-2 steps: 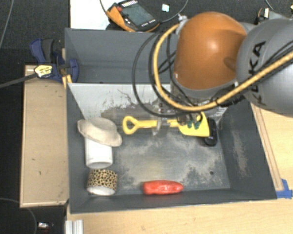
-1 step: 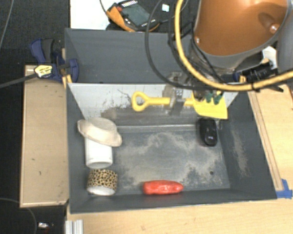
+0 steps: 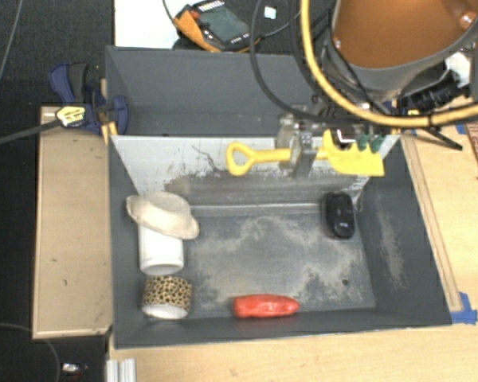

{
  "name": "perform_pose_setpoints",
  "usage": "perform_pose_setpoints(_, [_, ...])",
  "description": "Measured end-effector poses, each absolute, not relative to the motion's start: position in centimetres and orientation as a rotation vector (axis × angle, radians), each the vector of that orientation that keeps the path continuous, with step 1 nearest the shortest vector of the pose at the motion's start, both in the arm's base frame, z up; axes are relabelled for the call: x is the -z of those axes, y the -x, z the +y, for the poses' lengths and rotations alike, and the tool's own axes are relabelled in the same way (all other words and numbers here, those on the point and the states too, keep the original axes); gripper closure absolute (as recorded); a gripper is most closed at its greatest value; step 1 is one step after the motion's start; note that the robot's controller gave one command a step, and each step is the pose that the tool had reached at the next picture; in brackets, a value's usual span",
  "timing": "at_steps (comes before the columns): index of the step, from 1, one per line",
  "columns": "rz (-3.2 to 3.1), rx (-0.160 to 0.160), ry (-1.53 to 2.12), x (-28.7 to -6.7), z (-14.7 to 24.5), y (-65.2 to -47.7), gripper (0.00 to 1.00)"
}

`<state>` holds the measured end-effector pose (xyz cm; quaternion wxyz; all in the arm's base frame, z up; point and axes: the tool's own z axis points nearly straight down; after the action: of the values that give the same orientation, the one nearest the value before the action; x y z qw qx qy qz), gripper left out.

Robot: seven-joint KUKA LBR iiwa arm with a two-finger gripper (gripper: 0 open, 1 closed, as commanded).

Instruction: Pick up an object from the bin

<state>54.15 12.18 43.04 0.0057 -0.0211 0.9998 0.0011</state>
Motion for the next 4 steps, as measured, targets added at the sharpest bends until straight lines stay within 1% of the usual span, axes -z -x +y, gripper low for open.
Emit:
perform_pose_setpoints(1, [3.108,-0.009,0.123,-42.1,10.0,-53.0,0.00])
perform_pose_setpoints(2, [3.121,-0.006,0.178,-38.2,11.5,-49.1,0.00])
perform_pose_setpoints(3, [3.120,-0.007,0.151,-41.1,10.6,-49.9,0.00])
perform_pose_setpoints(4, [3.112,-0.006,0.222,-40.9,8.8,-51.5,0.00])
